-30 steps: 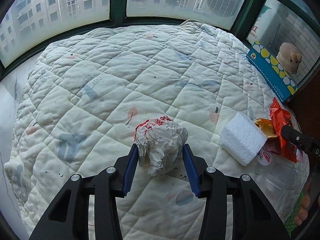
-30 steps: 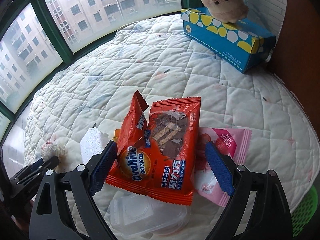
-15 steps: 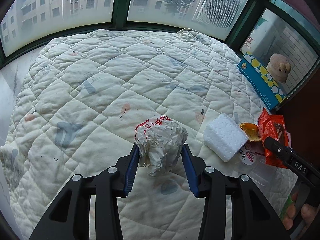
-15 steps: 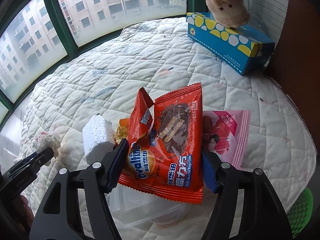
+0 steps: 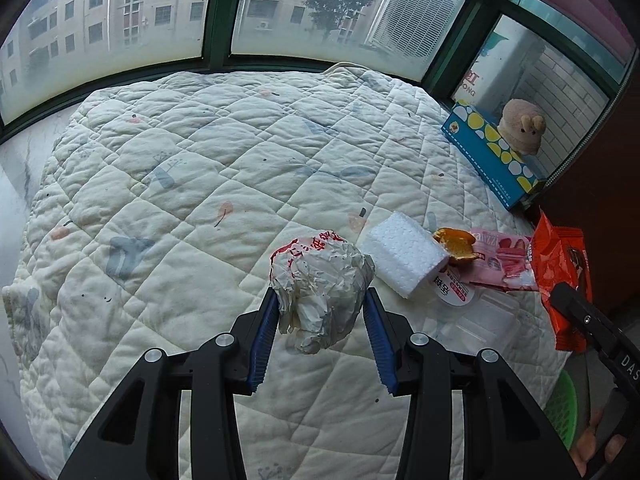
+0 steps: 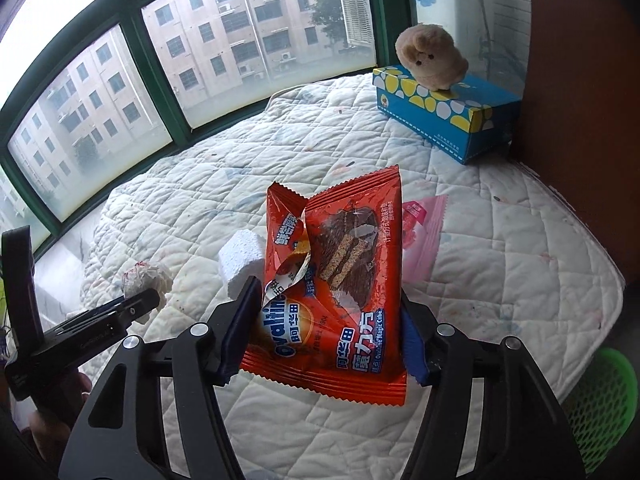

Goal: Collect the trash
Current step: 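Grasp the crumpled tissue with the left tool while the right tool grasps the Ovaltine wrapper, then carry the tissue and Ovaltine wrapper to the green wastebasket and open both tools, then move both tools from the wastebasket back to the mattress, then grasp the white foam block with the left tool while the right tool grasps the pink wrapper, then carry the foam block and pink wrapper over the wastebasket and open both tools, then move both tools back to the clear plastic containers on the mattress, then grasp the clear rectangular box with the left tool while the right tool grasps the clear round cup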

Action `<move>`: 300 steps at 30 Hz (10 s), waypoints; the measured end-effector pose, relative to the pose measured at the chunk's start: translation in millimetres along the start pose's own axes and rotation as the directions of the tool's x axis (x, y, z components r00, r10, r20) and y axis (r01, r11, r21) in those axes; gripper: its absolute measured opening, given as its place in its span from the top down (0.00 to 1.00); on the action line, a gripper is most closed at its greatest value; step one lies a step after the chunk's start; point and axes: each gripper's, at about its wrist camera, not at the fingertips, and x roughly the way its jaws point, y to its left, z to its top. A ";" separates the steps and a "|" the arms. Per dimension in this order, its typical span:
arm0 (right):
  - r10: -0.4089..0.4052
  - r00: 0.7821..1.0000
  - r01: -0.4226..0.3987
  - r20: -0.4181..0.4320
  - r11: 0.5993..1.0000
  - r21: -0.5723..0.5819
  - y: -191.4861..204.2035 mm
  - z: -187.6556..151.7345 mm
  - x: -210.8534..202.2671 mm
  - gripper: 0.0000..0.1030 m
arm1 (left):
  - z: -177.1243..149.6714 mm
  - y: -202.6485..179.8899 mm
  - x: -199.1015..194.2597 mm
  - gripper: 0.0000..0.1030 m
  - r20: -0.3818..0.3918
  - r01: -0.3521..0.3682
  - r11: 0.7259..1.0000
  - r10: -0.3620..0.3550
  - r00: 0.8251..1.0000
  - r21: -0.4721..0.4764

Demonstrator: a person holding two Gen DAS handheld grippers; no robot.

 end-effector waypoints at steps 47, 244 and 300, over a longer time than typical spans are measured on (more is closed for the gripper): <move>-0.337 0.935 0.352 -0.108 0.852 0.387 -251.8 -203.6 -141.8 0.33 | -130.8 -290.7 -13.0 0.59 -0.283 0.369 0.800 -0.259 0.923 0.472; -0.260 0.963 0.224 0.065 0.915 0.335 -220.6 -161.4 -174.5 0.33 | -124.6 -266.2 -25.1 0.26 -0.241 0.377 0.735 -0.290 0.926 0.564; 0.075 0.992 -0.079 -0.105 0.996 -0.038 -40.9 -67.8 13.5 0.25 | 14.8 -77.6 -1.3 0.46 -0.087 0.247 0.903 -0.231 0.969 0.353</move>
